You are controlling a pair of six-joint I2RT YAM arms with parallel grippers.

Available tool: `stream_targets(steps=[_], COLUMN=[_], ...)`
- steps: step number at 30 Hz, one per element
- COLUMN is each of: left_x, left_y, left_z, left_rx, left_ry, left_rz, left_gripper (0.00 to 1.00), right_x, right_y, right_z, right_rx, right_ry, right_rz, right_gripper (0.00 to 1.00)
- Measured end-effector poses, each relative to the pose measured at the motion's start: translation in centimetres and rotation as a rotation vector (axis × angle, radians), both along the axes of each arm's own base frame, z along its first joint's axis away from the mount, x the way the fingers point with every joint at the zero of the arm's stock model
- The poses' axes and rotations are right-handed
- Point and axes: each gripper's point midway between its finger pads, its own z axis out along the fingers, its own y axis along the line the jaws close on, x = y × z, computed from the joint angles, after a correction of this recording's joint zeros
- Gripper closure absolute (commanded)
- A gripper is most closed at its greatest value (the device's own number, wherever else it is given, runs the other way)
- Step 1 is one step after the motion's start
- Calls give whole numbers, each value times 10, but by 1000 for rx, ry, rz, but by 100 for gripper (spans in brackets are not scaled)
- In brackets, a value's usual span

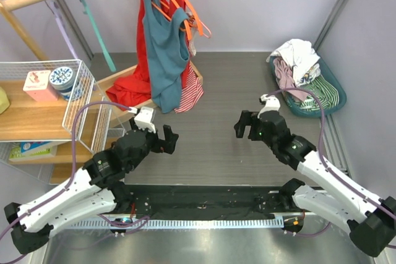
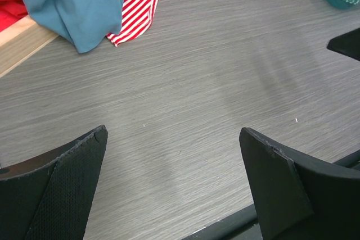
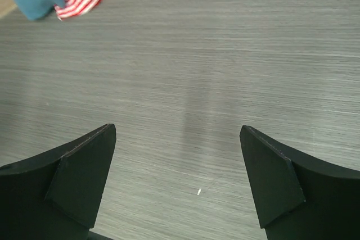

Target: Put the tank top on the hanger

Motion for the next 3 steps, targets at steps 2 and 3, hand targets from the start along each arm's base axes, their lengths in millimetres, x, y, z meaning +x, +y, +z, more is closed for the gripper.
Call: stream_targets(steps=[2, 3], left_x=[0, 0], left_y=[0, 0], left_z=[0, -1], left_rx=[2, 3], left_ry=[1, 2], left_rz=[0, 0], left_gripper=[0, 0], right_x=[-4, -4], right_y=[-5, -6], right_z=[4, 9], right_rx=[24, 38], right_ry=[-19, -35], right_rz=[-20, -27], right_gripper=[3, 3])
